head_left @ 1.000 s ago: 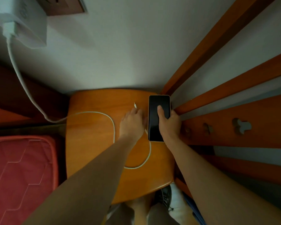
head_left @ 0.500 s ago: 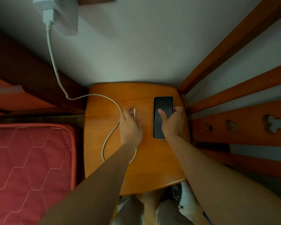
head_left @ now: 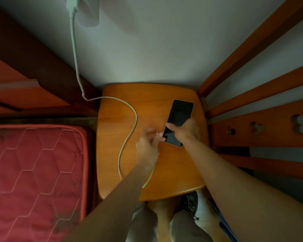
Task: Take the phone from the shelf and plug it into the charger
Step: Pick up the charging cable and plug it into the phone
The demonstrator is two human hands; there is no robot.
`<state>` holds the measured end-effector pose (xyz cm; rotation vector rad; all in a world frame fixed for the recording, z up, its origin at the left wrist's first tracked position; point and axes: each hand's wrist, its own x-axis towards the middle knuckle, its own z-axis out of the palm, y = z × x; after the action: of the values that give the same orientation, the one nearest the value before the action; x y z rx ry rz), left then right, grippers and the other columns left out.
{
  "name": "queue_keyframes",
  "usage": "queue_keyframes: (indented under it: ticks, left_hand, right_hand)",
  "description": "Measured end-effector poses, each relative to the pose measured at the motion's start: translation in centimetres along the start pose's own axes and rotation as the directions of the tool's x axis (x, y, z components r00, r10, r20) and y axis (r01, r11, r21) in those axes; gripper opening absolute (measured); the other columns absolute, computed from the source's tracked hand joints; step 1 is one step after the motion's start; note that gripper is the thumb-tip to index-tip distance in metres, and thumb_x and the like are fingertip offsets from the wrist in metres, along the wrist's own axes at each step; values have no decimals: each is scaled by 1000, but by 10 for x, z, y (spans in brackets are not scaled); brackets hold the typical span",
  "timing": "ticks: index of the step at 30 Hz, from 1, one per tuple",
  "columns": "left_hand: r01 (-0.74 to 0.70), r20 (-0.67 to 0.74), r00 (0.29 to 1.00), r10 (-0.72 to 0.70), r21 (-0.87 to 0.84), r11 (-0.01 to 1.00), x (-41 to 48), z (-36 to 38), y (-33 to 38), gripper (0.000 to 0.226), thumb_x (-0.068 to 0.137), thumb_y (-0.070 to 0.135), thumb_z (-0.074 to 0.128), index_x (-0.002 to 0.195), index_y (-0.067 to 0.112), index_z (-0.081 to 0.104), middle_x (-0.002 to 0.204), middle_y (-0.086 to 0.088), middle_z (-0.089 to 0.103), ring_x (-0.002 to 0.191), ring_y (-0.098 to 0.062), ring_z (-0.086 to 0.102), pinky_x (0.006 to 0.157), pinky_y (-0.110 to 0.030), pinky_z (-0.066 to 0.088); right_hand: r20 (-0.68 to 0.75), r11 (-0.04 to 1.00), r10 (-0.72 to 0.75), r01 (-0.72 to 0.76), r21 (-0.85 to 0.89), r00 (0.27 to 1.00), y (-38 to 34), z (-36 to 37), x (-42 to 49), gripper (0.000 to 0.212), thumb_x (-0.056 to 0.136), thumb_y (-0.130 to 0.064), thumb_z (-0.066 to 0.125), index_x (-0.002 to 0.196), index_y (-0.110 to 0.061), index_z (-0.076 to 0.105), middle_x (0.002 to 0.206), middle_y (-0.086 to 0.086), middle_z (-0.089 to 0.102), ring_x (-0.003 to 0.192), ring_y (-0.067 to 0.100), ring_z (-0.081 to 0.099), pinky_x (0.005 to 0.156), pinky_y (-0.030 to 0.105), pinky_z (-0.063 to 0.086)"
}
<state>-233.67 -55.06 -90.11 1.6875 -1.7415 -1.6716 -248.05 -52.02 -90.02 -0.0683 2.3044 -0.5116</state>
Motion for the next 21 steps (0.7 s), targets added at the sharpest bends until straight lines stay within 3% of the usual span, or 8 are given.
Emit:
queue_keyframes:
  ticks: [3,7,10,13,17,21]
  left_hand:
    - [98,52,994,-96,-33,995,-15,-1,-18,13,105,35,63,94,29,66,86,10,83,35,-1,42,40,-20,37]
    - [303,199,945,-259,-238,923,-27,2,-9,12,107,30,61,103,27,72,90,16,84,52,4,54,55,-15,44]
    - [279,233,948,-217,-280,918,-28,0,0,20,108,31,59,117,19,73,84,16,83,46,0,43,46,-13,38]
    - [233,201,964,-176,-309,922,-28,-2,9,22,107,29,61,116,14,74,74,13,80,40,-2,34,42,-16,32]
    - [198,192,972,-137,-346,917,-32,-6,18,13,106,30,63,108,26,74,92,6,86,43,-2,35,45,-18,32]
    - [211,202,968,-148,-337,918,-34,-9,19,12,106,33,63,112,31,73,94,10,85,71,-16,49,57,-17,44]
  right_hand:
    - [66,986,20,-31,161,998,3,0,4,45,96,-48,70,120,-11,60,125,14,70,103,35,66,77,42,52]
    - [187,882,25,-109,459,982,11,-1,5,32,105,-40,58,126,-17,63,116,6,72,108,28,71,92,45,61]
    - [306,708,11,-223,670,952,10,-6,-1,32,109,-35,53,133,-16,61,109,5,72,97,24,72,72,39,62]
    - [337,640,-3,-257,724,942,7,-10,-7,33,110,-32,51,135,-13,60,106,5,73,92,22,72,61,35,59]
    - [355,601,11,-290,745,935,3,-11,-11,34,110,-32,50,137,-12,58,115,11,72,101,29,72,65,38,58]
    - [352,590,25,-298,751,936,0,-10,-10,35,109,-33,51,136,-11,58,113,12,71,102,30,71,68,39,59]
